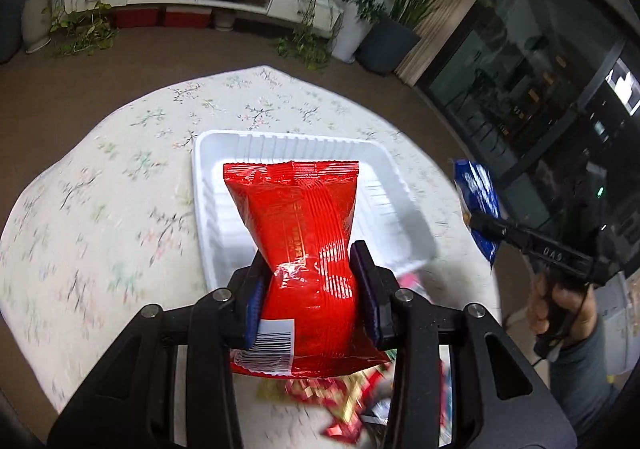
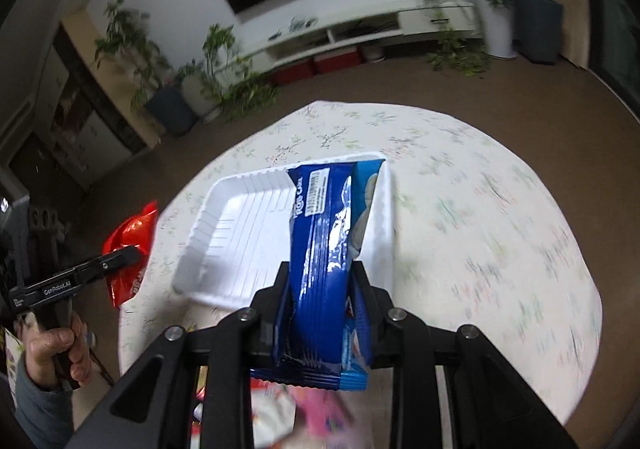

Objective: Organize snacks
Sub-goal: 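Carry both packs into the white tray and open both tools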

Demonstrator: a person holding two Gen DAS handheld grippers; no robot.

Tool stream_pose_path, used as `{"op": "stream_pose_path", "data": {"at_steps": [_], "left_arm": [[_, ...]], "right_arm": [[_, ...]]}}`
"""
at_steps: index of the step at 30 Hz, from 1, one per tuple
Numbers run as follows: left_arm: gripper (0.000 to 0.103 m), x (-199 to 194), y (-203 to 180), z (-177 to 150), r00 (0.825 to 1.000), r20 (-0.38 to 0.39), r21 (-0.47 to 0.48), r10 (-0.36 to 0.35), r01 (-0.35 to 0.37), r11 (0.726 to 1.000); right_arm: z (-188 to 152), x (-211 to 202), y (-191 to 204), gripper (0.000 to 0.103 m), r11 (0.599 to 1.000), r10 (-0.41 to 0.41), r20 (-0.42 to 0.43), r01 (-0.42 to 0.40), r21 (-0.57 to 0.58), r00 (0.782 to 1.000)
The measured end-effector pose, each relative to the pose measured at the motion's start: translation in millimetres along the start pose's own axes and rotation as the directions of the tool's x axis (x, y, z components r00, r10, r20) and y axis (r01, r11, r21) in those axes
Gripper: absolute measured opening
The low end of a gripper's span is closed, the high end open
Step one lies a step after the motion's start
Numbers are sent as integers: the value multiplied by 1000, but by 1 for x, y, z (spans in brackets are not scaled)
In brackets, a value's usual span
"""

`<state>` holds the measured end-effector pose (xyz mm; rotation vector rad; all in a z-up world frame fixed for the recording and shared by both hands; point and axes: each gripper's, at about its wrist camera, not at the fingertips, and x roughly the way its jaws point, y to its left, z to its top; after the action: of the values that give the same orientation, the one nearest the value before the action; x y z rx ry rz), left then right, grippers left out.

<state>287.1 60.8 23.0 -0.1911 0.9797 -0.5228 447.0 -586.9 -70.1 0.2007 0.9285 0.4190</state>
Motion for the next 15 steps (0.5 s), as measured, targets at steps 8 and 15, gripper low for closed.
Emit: {"op": "stream_pose_path", "data": {"at_steps": [8,15], "left_arm": [[36,74,9,6,991,-99,-15,86,-88,996],[37,93,17,-12,986,-124,-13,110,-112,994]], "right_arm": [[16,79,-2,29,996,-76,-111,71,-50,991],[3,102,-11,30,991,-122,-149,112,-72,981]]}}
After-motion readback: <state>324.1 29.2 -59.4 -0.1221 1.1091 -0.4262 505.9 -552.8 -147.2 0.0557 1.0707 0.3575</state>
